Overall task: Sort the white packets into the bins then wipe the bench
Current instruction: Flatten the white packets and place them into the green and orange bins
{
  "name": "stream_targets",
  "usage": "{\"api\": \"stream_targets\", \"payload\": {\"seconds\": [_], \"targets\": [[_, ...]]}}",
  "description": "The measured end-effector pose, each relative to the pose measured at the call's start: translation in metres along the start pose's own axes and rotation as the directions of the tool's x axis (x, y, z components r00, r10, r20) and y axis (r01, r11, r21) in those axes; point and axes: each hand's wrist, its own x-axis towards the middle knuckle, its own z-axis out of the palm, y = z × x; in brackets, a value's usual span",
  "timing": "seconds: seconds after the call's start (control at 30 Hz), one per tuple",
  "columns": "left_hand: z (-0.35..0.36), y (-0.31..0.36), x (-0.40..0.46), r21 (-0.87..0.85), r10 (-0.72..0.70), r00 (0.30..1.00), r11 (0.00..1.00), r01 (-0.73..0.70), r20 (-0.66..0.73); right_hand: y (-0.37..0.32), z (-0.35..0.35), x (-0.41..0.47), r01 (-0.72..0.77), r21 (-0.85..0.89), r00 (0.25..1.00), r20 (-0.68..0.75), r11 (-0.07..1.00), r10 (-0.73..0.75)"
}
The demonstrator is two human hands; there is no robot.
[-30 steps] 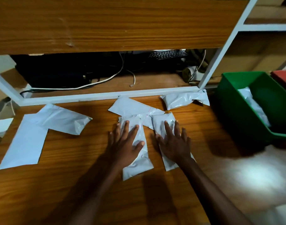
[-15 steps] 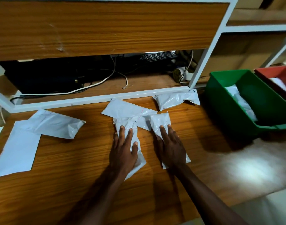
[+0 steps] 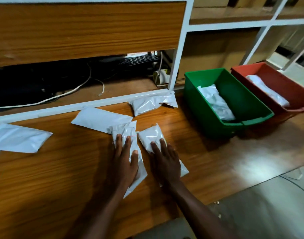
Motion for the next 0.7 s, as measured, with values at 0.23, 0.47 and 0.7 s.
{"api": "stream_targets", "payload": {"seconds": [0.23,0.47,0.7], "targets": [[0.026,0.076,-0.035,-0.019,0.017,0.999,1.000,-0.018,-0.045,0.062,-0.055,-0.035,0.059,0.157,0.982,-0.188,0.986,-0.028],[0.060,0.162,-0.078,0.090,0.189,0.982,0.978,-0.187,-0.007,0.129,-0.108,-0.087,-0.058,0.173,0.928,-0.354,0.983,0.117],[0.097,0.218,-0.097,-0.033,0.351,0.934,0.936,-0.349,0.066,0.184,-0.145,-0.129,-0.242,0.190,0.837,-0.455,0.951,0.304]]}}
